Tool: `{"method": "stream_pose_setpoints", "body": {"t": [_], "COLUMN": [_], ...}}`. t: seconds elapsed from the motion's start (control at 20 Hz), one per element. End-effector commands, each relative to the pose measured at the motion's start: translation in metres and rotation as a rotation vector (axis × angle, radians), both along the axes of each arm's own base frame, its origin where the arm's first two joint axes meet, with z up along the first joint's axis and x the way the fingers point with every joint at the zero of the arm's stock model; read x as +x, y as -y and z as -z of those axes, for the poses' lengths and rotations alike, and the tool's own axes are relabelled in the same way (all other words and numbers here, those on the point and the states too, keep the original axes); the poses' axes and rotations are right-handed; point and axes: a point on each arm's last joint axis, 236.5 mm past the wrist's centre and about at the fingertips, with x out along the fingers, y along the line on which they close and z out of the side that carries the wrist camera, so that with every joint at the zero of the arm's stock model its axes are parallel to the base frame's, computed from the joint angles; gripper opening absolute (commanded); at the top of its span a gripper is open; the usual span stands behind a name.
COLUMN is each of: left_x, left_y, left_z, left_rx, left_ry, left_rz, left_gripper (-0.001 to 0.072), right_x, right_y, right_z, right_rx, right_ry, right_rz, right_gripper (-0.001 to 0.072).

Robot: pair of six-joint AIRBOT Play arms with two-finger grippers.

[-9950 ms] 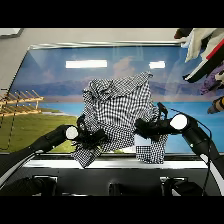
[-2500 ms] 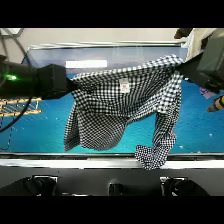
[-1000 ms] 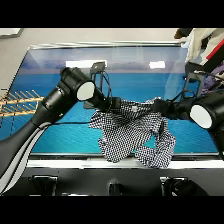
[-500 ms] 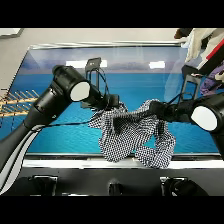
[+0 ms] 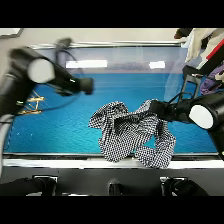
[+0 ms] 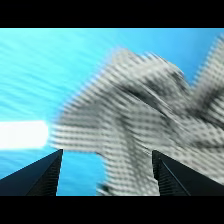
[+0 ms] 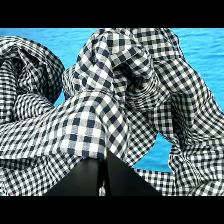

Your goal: Fold the clothes and pants, and hang the long-sleeved shirts on hangers.

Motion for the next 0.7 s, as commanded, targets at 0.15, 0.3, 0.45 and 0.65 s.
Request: {"method": "stream_pose_setpoints", "body": {"t": [0.15, 0.3, 0.45, 0.65], "left_x": [0.039, 0.054, 0.057, 0.004], "left_y": [-0.167, -0.206, -0.231, -0.300], "left_z": [-0.031, -0.035, -0.031, 0.039], "left_rx": [0.164, 0.163, 0.133, 0.191], "left_ry": [0.141, 0.175, 0.163, -0.098], "left_rz": [-0.126, -0.218, -0.329, -0.282], "left_gripper": [0.0625, 0.0614, 0.0604, 0.0605], "right_x": [-0.001, -0.003, -0.005, -0.006], "right_y": [0.001, 0.003, 0.004, 0.006], "right_z": [0.002, 0.004, 0.005, 0.005], "right_rx": [-0.011, -0.021, -0.024, -0.032], "right_ry": [-0.011, -0.024, -0.030, -0.034], "right_rz": [-0.002, 0.001, 0.002, 0.005], "right_gripper": [0.0024, 0.0024, 0.0024, 0.0025]}}
